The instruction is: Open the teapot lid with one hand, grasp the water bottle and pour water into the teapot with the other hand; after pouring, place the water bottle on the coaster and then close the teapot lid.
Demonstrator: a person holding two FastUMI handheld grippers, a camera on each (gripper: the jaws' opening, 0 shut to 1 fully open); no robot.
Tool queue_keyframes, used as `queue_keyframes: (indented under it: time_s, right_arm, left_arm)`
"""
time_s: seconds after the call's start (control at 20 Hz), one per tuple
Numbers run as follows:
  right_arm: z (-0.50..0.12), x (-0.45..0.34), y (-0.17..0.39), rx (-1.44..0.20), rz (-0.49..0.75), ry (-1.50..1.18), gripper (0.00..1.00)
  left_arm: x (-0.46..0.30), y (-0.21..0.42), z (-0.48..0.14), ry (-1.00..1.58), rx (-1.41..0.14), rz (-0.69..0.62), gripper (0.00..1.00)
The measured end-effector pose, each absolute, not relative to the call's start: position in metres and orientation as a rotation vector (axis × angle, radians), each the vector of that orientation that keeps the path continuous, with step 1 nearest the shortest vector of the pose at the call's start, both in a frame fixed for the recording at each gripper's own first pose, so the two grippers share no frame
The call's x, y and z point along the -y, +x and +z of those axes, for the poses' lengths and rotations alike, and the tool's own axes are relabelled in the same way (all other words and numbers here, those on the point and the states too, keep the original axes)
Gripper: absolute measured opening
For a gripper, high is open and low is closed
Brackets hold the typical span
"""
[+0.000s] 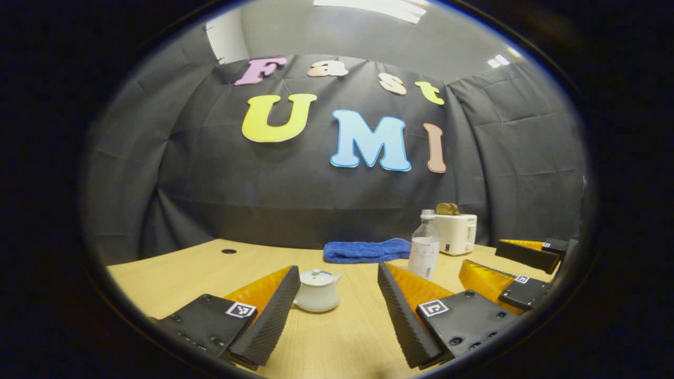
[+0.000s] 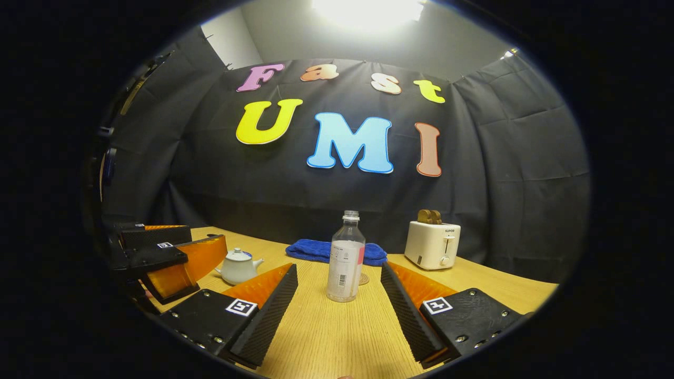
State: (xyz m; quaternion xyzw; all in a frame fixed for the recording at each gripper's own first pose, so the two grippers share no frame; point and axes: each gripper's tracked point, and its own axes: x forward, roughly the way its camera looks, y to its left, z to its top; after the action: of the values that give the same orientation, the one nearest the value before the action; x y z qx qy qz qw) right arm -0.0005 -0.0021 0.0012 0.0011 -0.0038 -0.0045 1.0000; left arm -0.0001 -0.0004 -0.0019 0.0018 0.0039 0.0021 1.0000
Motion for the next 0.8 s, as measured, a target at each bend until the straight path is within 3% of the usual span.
queue_keyframes:
  time_s: [0.8]
  right_arm:
    - [0.007, 0.01, 0.03, -0.014, -0.035, -0.034, 0.99]
  left_arm:
    - [-0.016, 0.02, -0.023, -0.06, -0.109, 0.004, 0.96]
